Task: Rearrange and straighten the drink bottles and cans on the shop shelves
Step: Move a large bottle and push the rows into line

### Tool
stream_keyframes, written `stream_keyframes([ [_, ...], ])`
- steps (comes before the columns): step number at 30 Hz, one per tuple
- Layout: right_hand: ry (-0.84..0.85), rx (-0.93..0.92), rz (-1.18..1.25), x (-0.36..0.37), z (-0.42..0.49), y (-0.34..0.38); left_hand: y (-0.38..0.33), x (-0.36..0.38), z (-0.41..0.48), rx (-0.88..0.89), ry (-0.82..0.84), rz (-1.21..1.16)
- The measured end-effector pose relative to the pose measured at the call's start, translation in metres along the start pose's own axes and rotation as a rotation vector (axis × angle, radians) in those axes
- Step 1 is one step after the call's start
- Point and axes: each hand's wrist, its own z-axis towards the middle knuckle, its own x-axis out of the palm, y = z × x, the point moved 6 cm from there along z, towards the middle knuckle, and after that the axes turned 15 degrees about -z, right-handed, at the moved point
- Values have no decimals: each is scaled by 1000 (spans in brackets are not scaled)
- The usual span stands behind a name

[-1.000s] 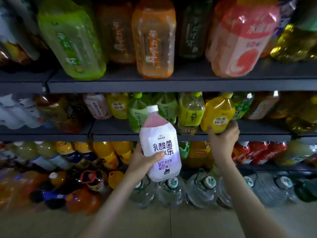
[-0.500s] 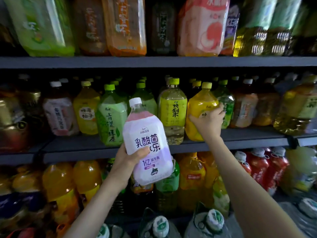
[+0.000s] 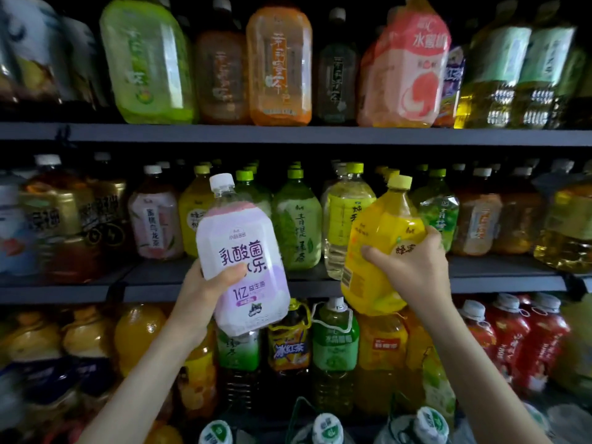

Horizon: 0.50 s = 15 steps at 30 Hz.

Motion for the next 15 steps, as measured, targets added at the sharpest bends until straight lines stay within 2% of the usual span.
stream_keyframes([
  [9, 170, -185, 143, 92, -71, 121, -72, -116, -5, 53, -107, 87],
  [15, 179, -154, 135, 168, -91, 182, -103, -172, -10, 72, -190, 94],
])
